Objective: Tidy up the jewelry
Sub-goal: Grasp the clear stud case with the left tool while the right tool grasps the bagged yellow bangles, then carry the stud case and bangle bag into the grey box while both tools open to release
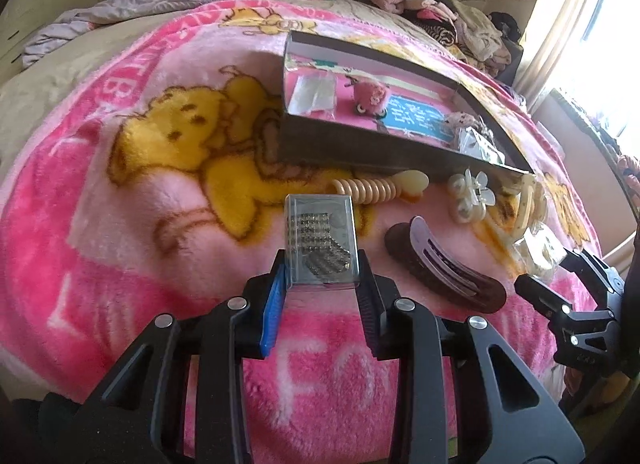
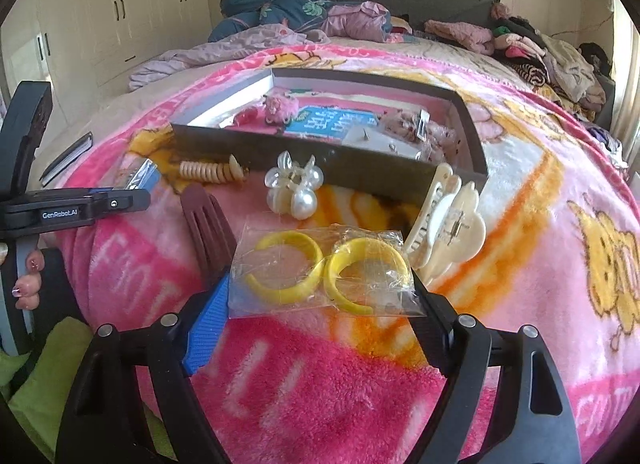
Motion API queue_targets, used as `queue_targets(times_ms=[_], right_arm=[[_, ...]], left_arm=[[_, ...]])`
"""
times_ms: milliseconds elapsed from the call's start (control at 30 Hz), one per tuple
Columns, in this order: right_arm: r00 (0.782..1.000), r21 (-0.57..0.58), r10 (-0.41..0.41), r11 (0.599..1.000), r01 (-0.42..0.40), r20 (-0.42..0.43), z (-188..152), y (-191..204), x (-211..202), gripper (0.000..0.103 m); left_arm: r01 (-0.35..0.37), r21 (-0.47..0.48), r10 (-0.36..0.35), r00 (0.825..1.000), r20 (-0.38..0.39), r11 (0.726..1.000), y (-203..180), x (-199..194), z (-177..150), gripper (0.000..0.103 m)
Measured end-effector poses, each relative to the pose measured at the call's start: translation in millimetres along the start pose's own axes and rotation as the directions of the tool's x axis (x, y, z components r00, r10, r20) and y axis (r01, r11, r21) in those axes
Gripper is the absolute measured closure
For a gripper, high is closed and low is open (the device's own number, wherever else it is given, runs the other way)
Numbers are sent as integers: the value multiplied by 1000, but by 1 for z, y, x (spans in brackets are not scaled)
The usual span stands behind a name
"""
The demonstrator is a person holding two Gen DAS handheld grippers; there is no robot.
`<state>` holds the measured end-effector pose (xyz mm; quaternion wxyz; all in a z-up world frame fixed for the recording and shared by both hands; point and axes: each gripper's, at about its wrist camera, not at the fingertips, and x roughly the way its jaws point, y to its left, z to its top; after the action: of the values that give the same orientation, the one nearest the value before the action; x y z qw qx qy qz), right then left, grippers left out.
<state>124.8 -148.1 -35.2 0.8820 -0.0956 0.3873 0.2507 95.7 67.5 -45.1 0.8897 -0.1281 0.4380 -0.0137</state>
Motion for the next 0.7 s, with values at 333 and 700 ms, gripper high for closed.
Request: queue_targets(times_ms=[333, 700], right_arm=[[999, -44, 5, 999, -4, 37, 22, 19, -9, 24], [998, -52, 28, 998, -25, 63, 47, 33, 4, 24]], left_arm=[[8, -40, -6, 999, 53, 999, 16, -20, 4, 78], [12, -64, -8, 998, 62, 998, 27, -20, 10, 78]])
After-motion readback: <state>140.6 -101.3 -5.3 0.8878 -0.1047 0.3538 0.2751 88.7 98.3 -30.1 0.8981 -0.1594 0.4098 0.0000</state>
